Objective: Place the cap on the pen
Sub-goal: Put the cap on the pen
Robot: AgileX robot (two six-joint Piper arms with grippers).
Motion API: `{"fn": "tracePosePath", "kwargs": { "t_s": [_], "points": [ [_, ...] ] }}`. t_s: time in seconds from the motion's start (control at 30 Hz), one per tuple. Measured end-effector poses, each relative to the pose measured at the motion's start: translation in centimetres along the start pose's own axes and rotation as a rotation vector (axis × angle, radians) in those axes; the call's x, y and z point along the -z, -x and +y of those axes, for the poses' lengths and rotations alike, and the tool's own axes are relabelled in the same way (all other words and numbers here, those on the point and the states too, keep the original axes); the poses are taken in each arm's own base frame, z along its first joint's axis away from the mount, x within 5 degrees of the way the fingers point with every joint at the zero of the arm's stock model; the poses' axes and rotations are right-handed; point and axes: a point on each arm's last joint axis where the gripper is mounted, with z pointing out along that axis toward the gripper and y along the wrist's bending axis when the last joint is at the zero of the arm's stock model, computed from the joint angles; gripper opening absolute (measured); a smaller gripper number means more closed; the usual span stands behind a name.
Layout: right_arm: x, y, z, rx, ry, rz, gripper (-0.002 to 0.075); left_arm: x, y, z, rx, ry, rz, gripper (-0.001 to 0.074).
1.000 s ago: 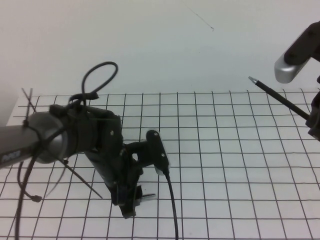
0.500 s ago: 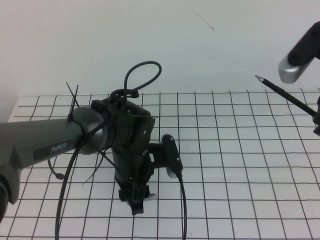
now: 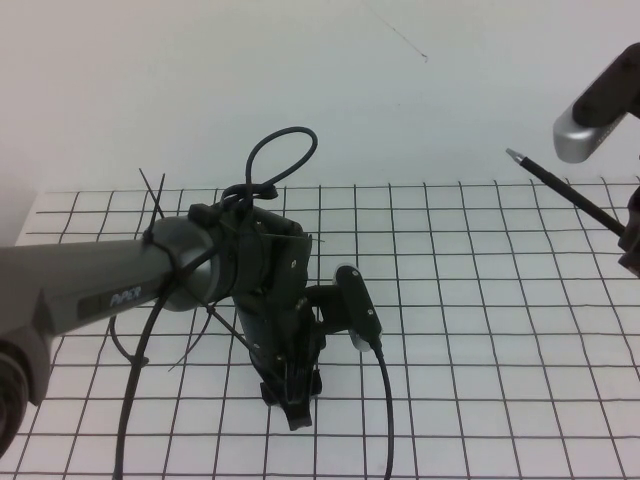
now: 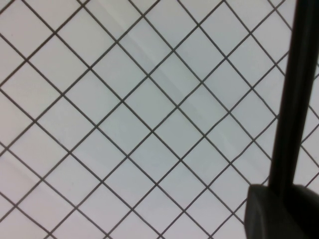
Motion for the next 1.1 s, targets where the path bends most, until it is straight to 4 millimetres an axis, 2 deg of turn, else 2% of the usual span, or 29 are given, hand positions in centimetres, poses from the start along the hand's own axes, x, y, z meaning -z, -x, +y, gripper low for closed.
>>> {"fn": "tracePosePath", "kwargs": {
  "t_s": [0.27, 0.5, 0.7, 0.77, 0.87, 1.0, 1.03, 1.07, 1.1],
  "points": [
    [0.00, 0.11, 0.26, -0.016, 0.028, -0.012, 0.0062, 0.00, -0.21, -0.17, 0.021, -0.019, 0.023, 0.0312],
    [0.01, 0.20, 0.45, -0.024, 0.050, -0.021, 0.0062, -0.83, -0.24, -0.26, 0.048, -0.041, 0.037, 0.0304],
    [0.01, 0.20, 0.45, -0.026, 0.050, -0.021, 0.0062, -0.92, -0.13, -0.25, 0.055, -0.045, 0.031, 0.0055],
    [0.01, 0.20, 0.45, -0.026, 0.050, -0.021, 0.0062, -0.91, -0.16, -0.32, 0.071, -0.052, 0.036, 0.0000],
    [0.01, 0.20, 0.45, -0.027, 0.050, -0.021, 0.0062, -0.91, -0.08, -0.46, 0.140, -0.067, 0.029, 0.0001],
    [0.02, 0.25, 0.56, -0.033, 0.062, -0.026, 0.0062, -0.90, -0.04, -0.53, 0.151, -0.075, 0.025, 0.0001],
    [0.02, 0.27, 0.60, -0.035, 0.066, -0.028, 0.0062, -0.90, -0.04, -0.52, 0.149, -0.074, 0.026, 0.0083],
    [0.03, 0.31, 0.69, -0.039, 0.077, -0.032, 0.0062, -0.74, -0.04, -0.49, 0.146, -0.069, 0.024, 0.0083],
    [0.07, 0.34, 0.77, -0.043, 0.085, -0.037, 0.0062, -0.56, -0.04, -0.50, 0.146, -0.068, 0.023, 0.0001]
  ]
}}
